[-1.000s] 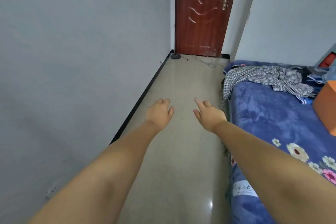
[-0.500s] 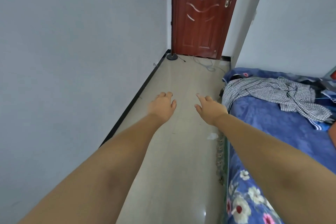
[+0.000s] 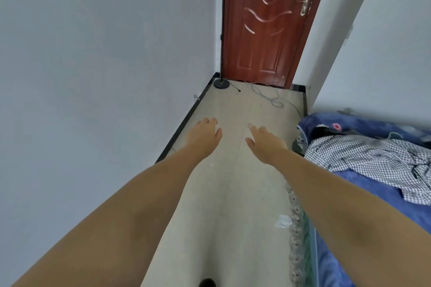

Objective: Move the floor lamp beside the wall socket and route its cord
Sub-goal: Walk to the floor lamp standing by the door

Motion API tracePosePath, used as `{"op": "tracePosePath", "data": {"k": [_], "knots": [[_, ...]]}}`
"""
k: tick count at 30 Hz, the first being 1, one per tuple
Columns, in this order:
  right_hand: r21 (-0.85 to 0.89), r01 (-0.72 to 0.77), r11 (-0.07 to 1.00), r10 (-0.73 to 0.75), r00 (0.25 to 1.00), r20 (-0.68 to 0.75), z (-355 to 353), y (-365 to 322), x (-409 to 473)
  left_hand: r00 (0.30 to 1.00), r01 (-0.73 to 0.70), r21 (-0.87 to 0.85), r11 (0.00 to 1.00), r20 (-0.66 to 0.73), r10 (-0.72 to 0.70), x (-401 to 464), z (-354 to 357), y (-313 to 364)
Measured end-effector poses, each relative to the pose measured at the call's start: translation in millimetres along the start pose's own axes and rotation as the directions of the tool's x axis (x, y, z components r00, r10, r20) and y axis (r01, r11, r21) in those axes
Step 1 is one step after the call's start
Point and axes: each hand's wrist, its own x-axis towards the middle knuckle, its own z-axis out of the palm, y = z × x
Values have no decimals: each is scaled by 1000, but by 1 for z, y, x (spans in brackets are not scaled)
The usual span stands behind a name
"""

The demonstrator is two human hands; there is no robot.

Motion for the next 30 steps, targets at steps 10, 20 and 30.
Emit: {"op": "tracePosePath", "data": {"k": [10,20,30], "knots": [[39,-78,996,79,996,-34,-35,90,211,987,-119,-34,992,104,122,241,35,34],[-14,-48,999,48,998,-42,-103,208,453,999,35,-61,998,26,-33,496,88,26],[25,72,997,-72,997,10,-119,256,679,997,72,-74,995,16,-71,719,132,-1]]}}
